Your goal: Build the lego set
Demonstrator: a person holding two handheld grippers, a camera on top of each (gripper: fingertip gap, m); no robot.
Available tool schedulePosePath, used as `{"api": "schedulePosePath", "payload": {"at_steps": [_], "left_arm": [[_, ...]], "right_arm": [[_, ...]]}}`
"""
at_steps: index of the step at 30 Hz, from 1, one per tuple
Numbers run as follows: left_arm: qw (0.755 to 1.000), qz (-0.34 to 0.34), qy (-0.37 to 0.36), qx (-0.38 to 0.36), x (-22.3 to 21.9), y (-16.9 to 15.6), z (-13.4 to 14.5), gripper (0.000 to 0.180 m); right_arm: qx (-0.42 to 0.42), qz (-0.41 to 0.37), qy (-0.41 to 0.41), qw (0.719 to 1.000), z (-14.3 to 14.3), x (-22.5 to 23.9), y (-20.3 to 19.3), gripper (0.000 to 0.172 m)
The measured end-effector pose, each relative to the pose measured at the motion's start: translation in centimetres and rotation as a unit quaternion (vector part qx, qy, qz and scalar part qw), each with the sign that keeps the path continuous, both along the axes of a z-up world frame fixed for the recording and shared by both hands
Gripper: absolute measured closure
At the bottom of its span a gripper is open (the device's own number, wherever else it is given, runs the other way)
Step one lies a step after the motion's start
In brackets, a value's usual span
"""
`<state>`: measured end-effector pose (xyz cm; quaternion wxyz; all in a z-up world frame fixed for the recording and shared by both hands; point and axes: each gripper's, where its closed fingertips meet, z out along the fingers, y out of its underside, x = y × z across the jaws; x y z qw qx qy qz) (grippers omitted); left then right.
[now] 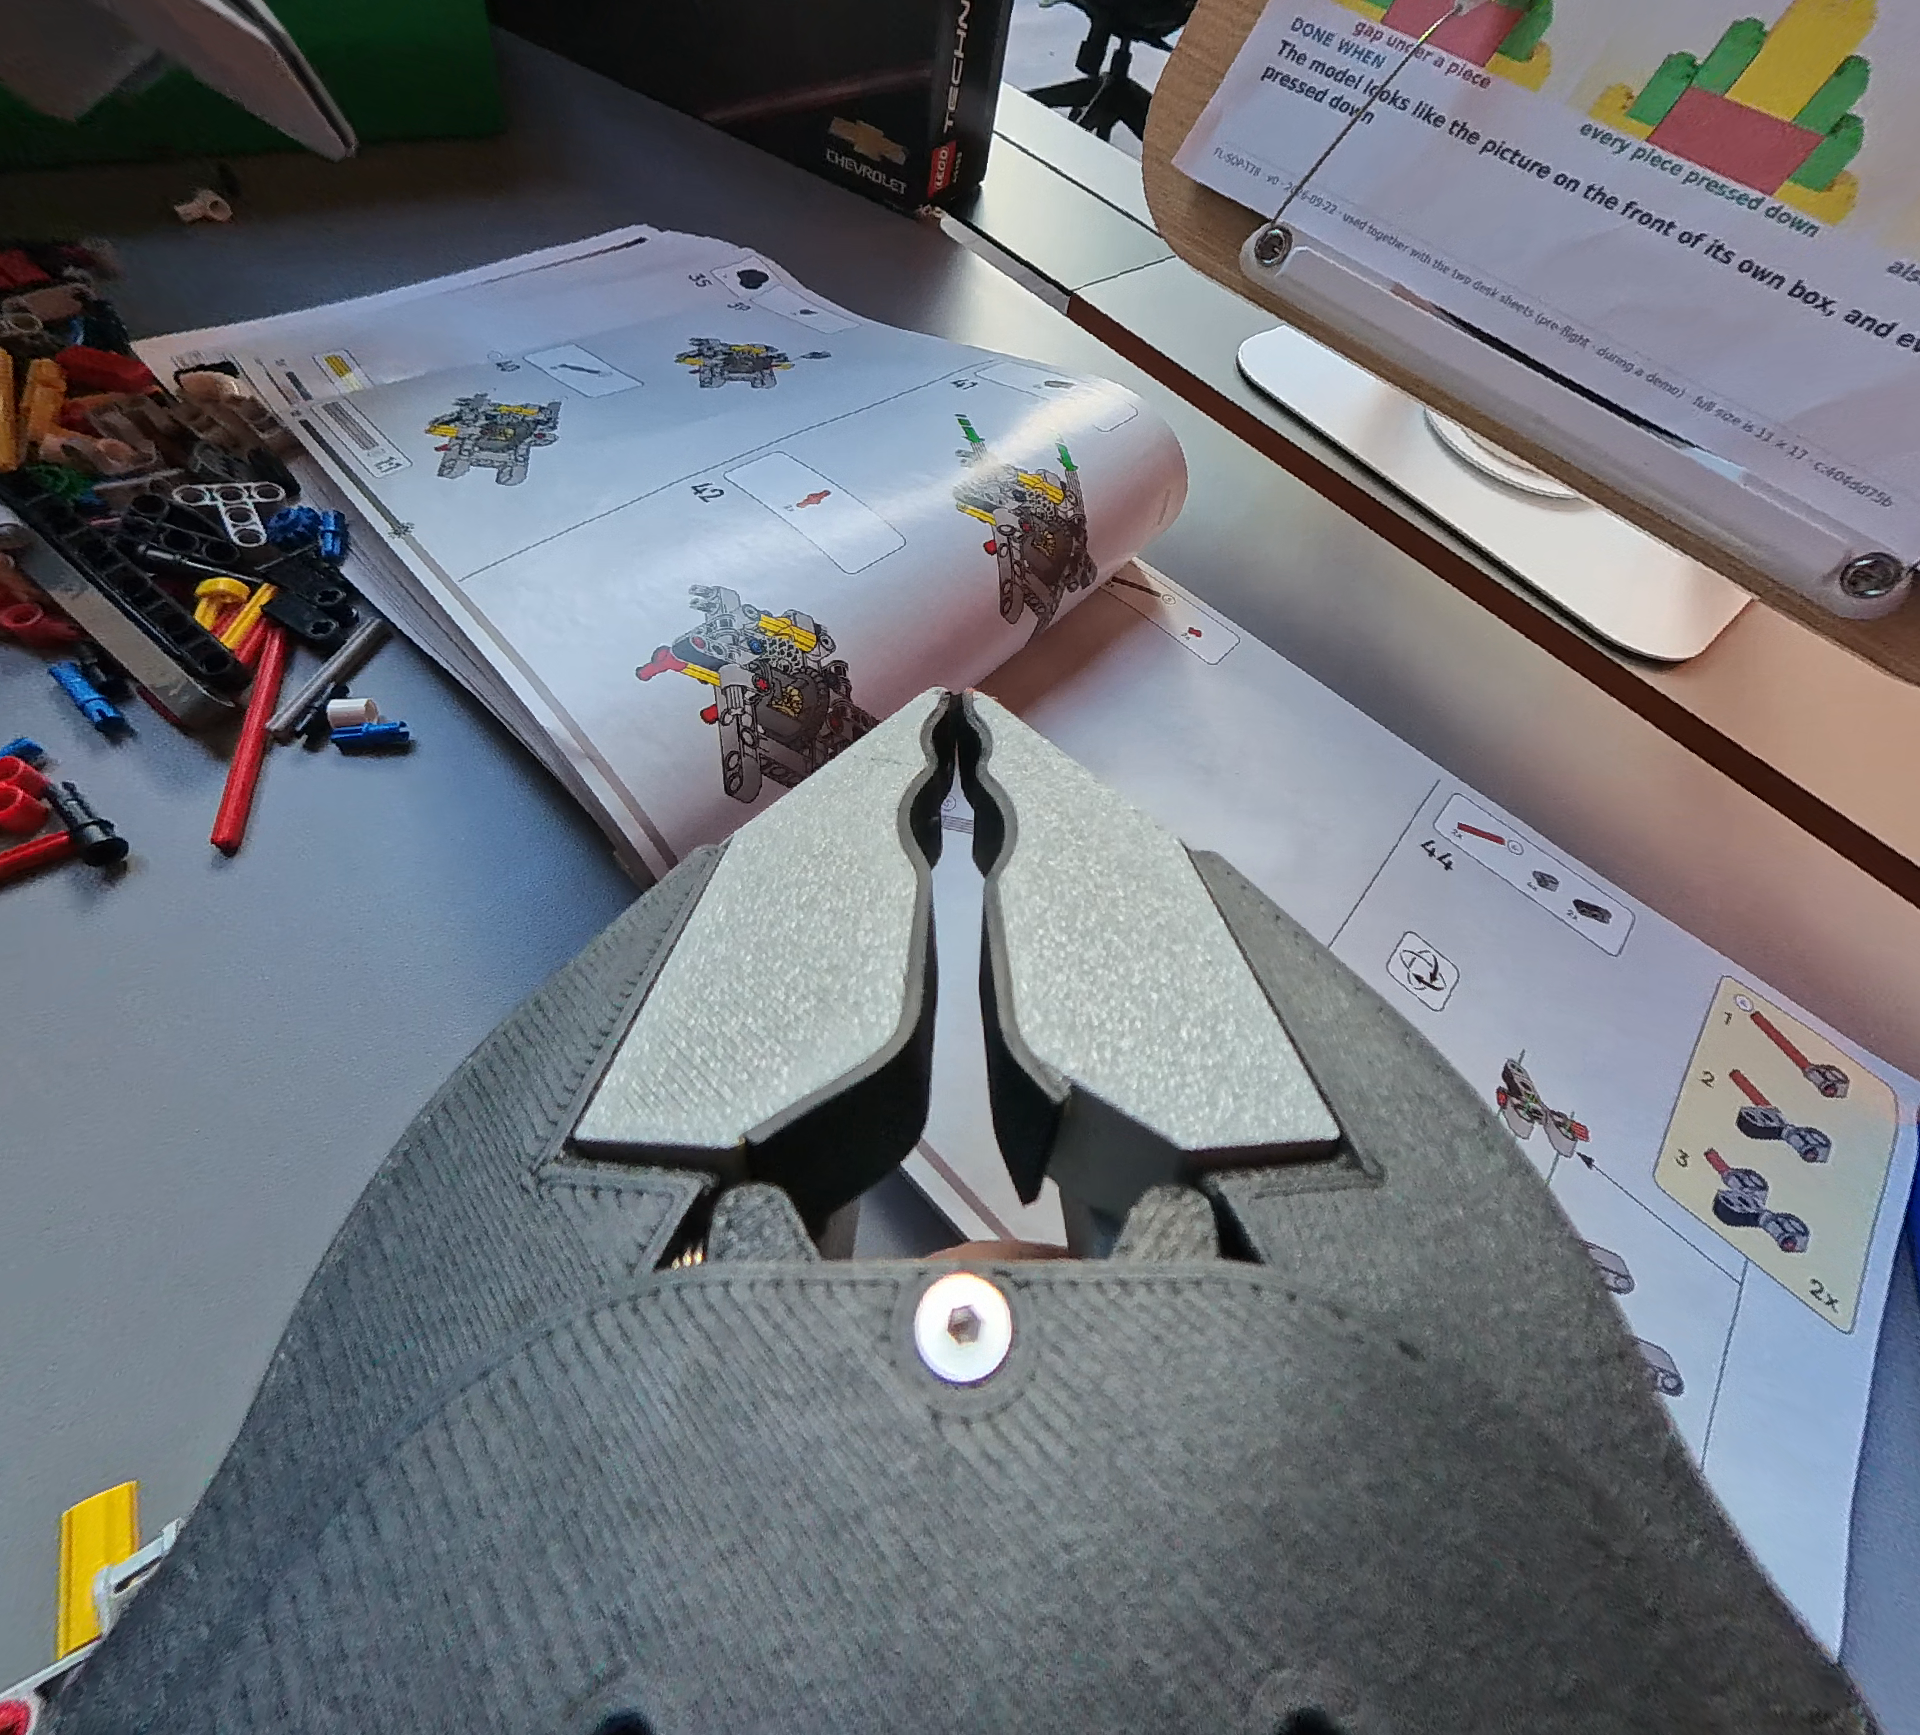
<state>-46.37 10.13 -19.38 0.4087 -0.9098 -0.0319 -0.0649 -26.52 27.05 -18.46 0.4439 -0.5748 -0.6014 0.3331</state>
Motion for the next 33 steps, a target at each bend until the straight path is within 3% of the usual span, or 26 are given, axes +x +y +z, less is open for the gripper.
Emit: {"api": "schedulePosePath", "payload": {"at_steps": [5,9,11,15,21,25,33], "left_arm": [[0.994,-0.048,-0.074,0.065,3.4,0.1,2.7,0.18],[0.991,-0.069,-0.102,0.061,5.8,-2.9,3.8,0.177],[0.993,-0.065,-0.094,0.021,6.4,-5.0,2.9,0.169],[0.998,-0.027,-0.013,-0.048,5.9,-8.5,0.4,0.171],[0.995,0.004,0.011,-0.096,5.9,-12.0,-0.9,0.172],[0.99,0.012,0.044,-0.134,5.8,-13.4,-2.1,0.176],[0.986,0.006,0.036,-0.165,7.1,-13.9,-3.7,0.174]], "right_arm": [[-0.006,0.002,0.008,1.0,0.3,0.1,0.0,0.172],[-0.022,0.002,0.016,1.0,0.3,0.2,0.2,0.172],[-0.032,0.006,0.023,0.999,0.5,0.3,0.1,0.172],[-0.03,0.007,0.028,0.999,0.9,0.5,0.0,0.172],[-0.028,0.004,0.035,0.999,1.2,0.7,0.2,0.172],[-0.031,0.004,0.034,0.999,1.1,0.7,0.2,0.172],[-0.038,-0.001,0.038,0.999,1.2,0.8,0.7,0.172]]}}
